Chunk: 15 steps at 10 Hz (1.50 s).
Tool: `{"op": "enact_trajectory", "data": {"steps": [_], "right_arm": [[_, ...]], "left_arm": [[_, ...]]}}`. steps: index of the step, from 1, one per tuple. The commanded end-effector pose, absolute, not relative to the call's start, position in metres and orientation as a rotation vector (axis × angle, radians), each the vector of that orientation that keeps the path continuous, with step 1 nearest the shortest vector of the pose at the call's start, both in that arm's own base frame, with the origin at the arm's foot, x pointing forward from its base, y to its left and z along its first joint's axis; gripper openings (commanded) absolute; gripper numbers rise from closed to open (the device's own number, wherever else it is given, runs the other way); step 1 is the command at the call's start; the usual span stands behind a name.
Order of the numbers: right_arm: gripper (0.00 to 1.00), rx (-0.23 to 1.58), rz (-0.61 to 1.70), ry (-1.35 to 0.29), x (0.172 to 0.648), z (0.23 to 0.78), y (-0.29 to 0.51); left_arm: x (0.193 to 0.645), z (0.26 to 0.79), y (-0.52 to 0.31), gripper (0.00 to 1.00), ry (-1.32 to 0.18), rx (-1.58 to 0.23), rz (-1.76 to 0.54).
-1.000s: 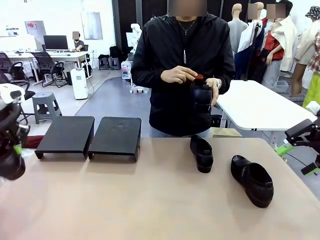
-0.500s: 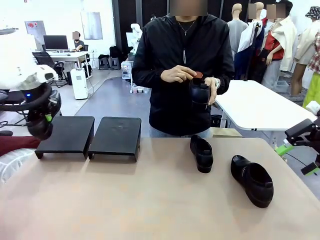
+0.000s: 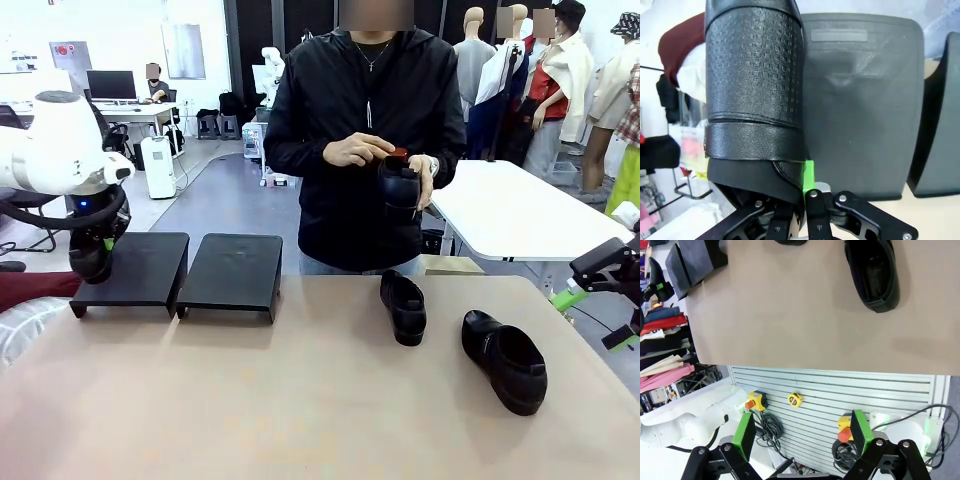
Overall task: Organize the shoes by placing them on the stand.
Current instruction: Place the Shoe from the middle of the table onto the Shoes Stand.
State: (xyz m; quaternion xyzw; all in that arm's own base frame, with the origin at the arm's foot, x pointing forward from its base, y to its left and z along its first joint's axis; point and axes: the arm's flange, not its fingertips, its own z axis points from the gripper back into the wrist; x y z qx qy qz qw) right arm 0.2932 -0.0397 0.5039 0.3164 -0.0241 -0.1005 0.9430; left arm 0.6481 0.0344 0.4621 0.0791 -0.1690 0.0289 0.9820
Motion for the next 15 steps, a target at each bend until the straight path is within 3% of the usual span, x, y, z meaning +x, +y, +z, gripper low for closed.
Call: {"op": "enact_trajectory", "data": {"steps": [1,5,6,7,8,11,15], "right_arm": [[1.00,0.655,-0.223,-0.041,0.293,0.507,-0.039],[1.00,0.655,-0.223,-0.041,0.293,0.507,-0.039],[1.00,0.655,-0.223,-0.041,0.293,0.507,-0.039],[1.00,0.655,-0.223,-0.041,0.293,0.507,-0.039],[1.00,0.655,-0.223,-0.041,0.293,0.507,-0.039],[1.00,0.655,-0.223,-0.041,0.293,0.507,-0.039],[1.00,0.655,-0.223,-0.041,0.293,0.507,-0.039]], "left_arm": [[0.653,0.458,0.027,0.00,-0.383,0.202,0.084],[0.659,0.443,0.020,0.00,-0.352,0.209,0.098],[0.659,0.444,0.021,0.28,-0.357,0.197,0.093],[0.658,0.444,0.021,0.86,-0.359,0.192,0.088],[0.658,0.444,0.021,1.00,-0.359,0.197,0.093],[0.642,0.457,0.017,1.00,-0.391,0.187,0.067],[0.563,0.516,0.004,1.00,-0.368,0.122,-0.021]]}}
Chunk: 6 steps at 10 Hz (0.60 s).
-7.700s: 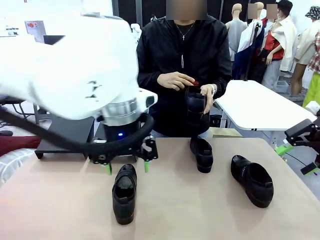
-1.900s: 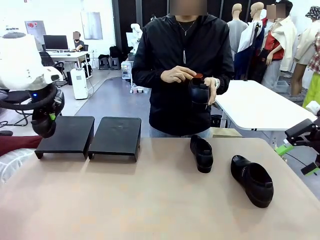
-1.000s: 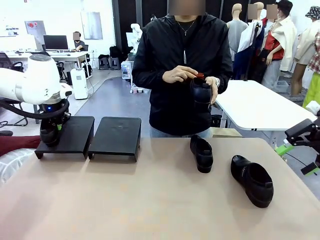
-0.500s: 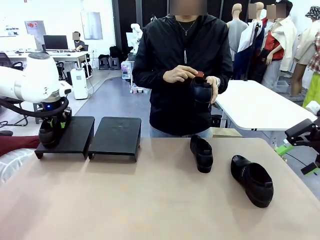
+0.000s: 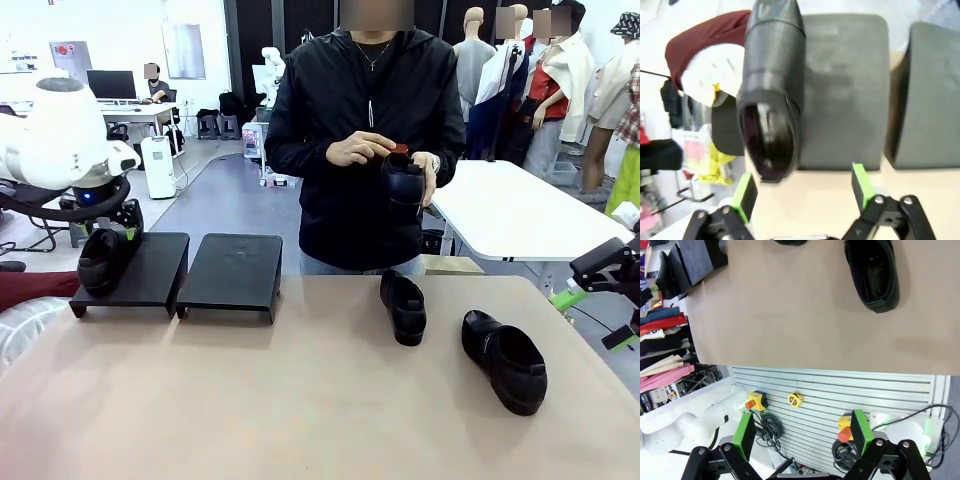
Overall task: Organize the shoes by placing them on the stand.
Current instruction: Place the Shoe from the middle of the table onto the Shoes Stand.
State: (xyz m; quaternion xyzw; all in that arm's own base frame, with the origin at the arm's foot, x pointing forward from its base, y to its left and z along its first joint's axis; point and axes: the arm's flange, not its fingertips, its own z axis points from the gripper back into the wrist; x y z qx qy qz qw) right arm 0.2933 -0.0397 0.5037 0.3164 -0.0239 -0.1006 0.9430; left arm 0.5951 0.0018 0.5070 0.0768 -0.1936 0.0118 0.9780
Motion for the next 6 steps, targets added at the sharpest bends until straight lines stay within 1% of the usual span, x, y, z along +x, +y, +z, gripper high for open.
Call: {"op": "enact_trajectory", "data": {"steps": [1,2,4,6], "right_arm": [[1.00,0.655,-0.223,-0.041,0.293,0.507,-0.039],[1.00,0.655,-0.223,-0.041,0.293,0.507,-0.039],[1.00,0.655,-0.223,-0.041,0.293,0.507,-0.039],[1.00,0.655,-0.223,-0.041,0.293,0.507,-0.039]], "left_arm": [[0.533,0.533,0.002,1.00,-0.350,0.094,-0.071],[0.495,0.550,0.001,1.00,-0.324,0.038,-0.157],[0.429,0.563,-0.001,1.00,-0.308,-0.066,-0.395],[0.383,0.558,0.011,1.00,-0.322,-0.229,-0.522]]}}
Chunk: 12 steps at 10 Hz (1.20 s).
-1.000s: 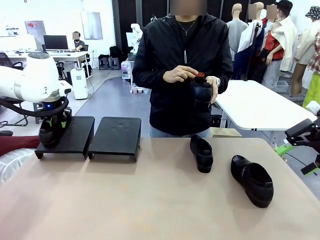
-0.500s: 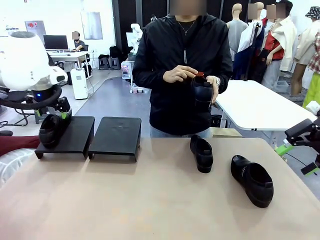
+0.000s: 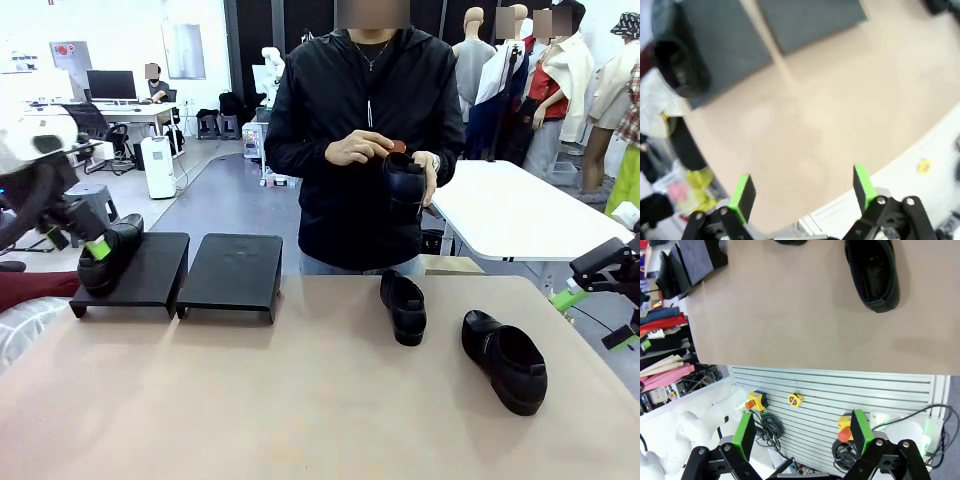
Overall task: Organize the shoes by placing them on the stand.
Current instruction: Place the Shoe from the middle of the table onto the Shoes Stand.
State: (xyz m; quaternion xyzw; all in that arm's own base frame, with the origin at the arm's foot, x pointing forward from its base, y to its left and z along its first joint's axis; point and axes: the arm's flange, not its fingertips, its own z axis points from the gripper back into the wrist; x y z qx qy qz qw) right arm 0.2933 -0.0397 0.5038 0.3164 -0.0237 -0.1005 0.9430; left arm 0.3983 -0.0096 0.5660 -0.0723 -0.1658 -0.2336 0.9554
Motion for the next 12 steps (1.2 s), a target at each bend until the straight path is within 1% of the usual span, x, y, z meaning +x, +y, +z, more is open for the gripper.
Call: {"op": "enact_trajectory", "data": {"steps": [1,2,3,4,5,12], "right_arm": [[1.00,0.655,-0.223,-0.041,0.293,0.507,-0.039],[1.00,0.655,-0.223,-0.041,0.293,0.507,-0.039],[1.00,0.655,-0.223,-0.041,0.293,0.507,-0.039],[1.00,0.655,-0.223,-0.041,0.293,0.507,-0.039],[1.00,0.655,-0.223,-0.041,0.293,0.507,-0.039],[1.00,0.655,-0.223,-0.041,0.293,0.507,-0.039]], "left_arm": [[0.366,0.552,0.023,1.00,-0.330,-0.349,-0.588],[0.359,0.545,0.031,1.00,-0.325,-0.443,-0.696],[0.364,0.537,0.032,1.00,-0.299,-0.481,-0.675],[0.377,0.529,0.028,1.00,-0.237,-0.481,-0.749],[0.353,0.542,0.025,1.00,-0.348,-0.419,-0.664],[0.353,0.542,0.025,1.00,-0.348,-0.419,-0.664]]}}
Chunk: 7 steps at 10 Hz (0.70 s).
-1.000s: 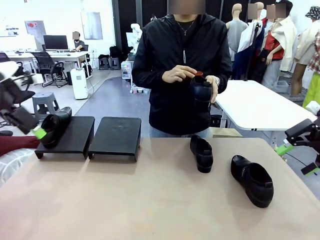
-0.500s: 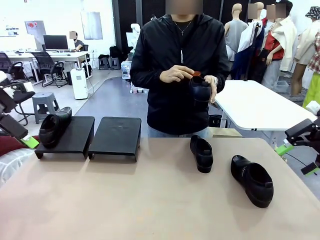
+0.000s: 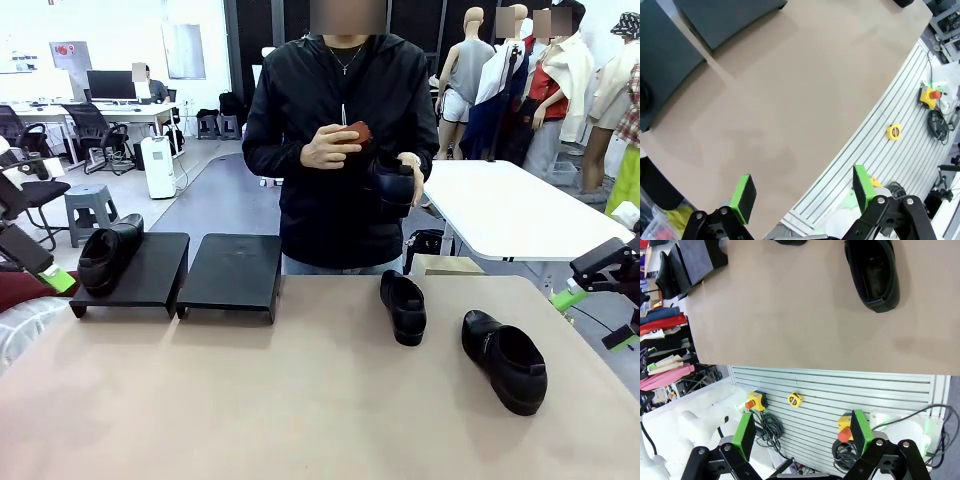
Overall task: Organize the shoes by placing them on the stand.
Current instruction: Place the Shoe from the middle of the table onto the Shoes Stand, then pick up one Shoe and place it in the middle of the table.
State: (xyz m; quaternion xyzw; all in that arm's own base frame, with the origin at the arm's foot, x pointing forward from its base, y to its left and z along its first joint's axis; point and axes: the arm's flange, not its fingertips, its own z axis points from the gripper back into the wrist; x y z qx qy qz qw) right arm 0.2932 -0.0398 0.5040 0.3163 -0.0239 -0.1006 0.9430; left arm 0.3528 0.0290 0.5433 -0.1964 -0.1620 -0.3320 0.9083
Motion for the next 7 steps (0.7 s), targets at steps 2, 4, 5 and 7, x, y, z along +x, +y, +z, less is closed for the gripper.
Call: {"op": "enact_trajectory", "data": {"steps": [2,4,5,7], "right_arm": [[1.00,0.655,-0.223,-0.041,0.2932,0.5070,-0.0386],[1.00,0.655,-0.223,-0.041,0.2932,0.5070,-0.0386],[1.00,0.655,-0.223,-0.041,0.2932,0.5070,-0.0386],[1.00,0.655,-0.223,-0.041,0.2932,0.5070,-0.0386]], "left_arm": [[0.3529,0.5422,0.0254,1.00,-0.348,-0.419,-0.664],[0.3529,0.5422,0.0254,1.00,-0.348,-0.419,-0.664],[0.3529,0.5422,0.0254,1.00,-0.348,-0.419,-0.664],[0.3529,0.5422,0.0254,1.00,-0.348,-0.419,-0.664]]}}
